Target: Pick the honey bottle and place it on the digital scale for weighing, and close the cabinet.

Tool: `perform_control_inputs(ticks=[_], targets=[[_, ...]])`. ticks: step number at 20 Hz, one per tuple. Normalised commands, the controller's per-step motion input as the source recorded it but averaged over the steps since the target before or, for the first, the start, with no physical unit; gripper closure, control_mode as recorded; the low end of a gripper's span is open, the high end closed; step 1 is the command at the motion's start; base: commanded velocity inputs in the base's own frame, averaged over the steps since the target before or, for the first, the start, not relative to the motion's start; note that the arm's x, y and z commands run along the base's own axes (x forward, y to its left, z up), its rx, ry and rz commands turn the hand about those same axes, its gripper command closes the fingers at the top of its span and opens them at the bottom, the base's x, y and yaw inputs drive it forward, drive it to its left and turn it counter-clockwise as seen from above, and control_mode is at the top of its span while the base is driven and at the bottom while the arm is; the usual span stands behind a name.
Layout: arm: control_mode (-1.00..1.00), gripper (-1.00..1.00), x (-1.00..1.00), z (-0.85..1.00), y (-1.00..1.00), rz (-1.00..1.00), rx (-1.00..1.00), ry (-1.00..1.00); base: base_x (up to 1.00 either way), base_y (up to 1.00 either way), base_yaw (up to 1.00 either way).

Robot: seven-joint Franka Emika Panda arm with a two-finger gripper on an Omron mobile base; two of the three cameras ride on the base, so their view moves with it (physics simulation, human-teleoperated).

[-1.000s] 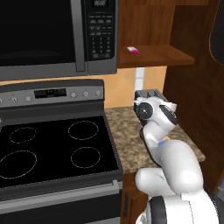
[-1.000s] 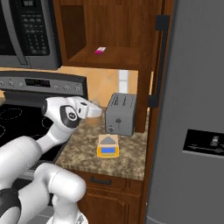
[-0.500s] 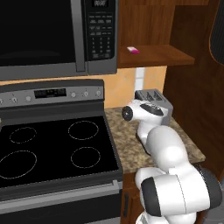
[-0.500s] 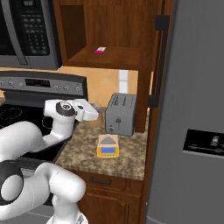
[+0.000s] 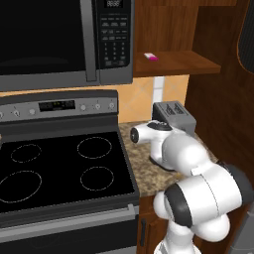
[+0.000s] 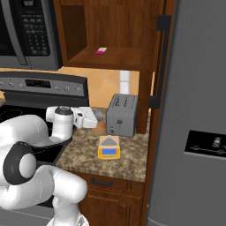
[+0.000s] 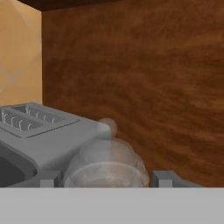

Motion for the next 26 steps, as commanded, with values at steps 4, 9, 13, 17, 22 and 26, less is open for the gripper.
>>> perform_control_inputs(ticks=[4,9,13,17,22,26], targets=[[-1.00,1.00,0.02,-0.02,-0.03,-0.03,0.00,0.00,0.00,0.00,0.00],[-1.00,1.00,-0.30,0.00,-0.21,-0.03,0.00,0.00,0.00,0.00,0.00],[-1.00,1.00,-0.37,-0.04,-0.36,0.00,0.00,-0.01,0.00,0.00,0.00],[-1.00,1.00,-0.02,-0.04,-0.23,0.00,0.00,0.00,0.00,0.00,0.00],[-1.00,1.00,0.02,-0.12,-0.11,0.00,0.00,0.00,0.00,0.00,0.00],[-1.00,1.00,0.06,-0.30,0.00,0.00,0.00,0.00,0.00,0.00,0.00]])
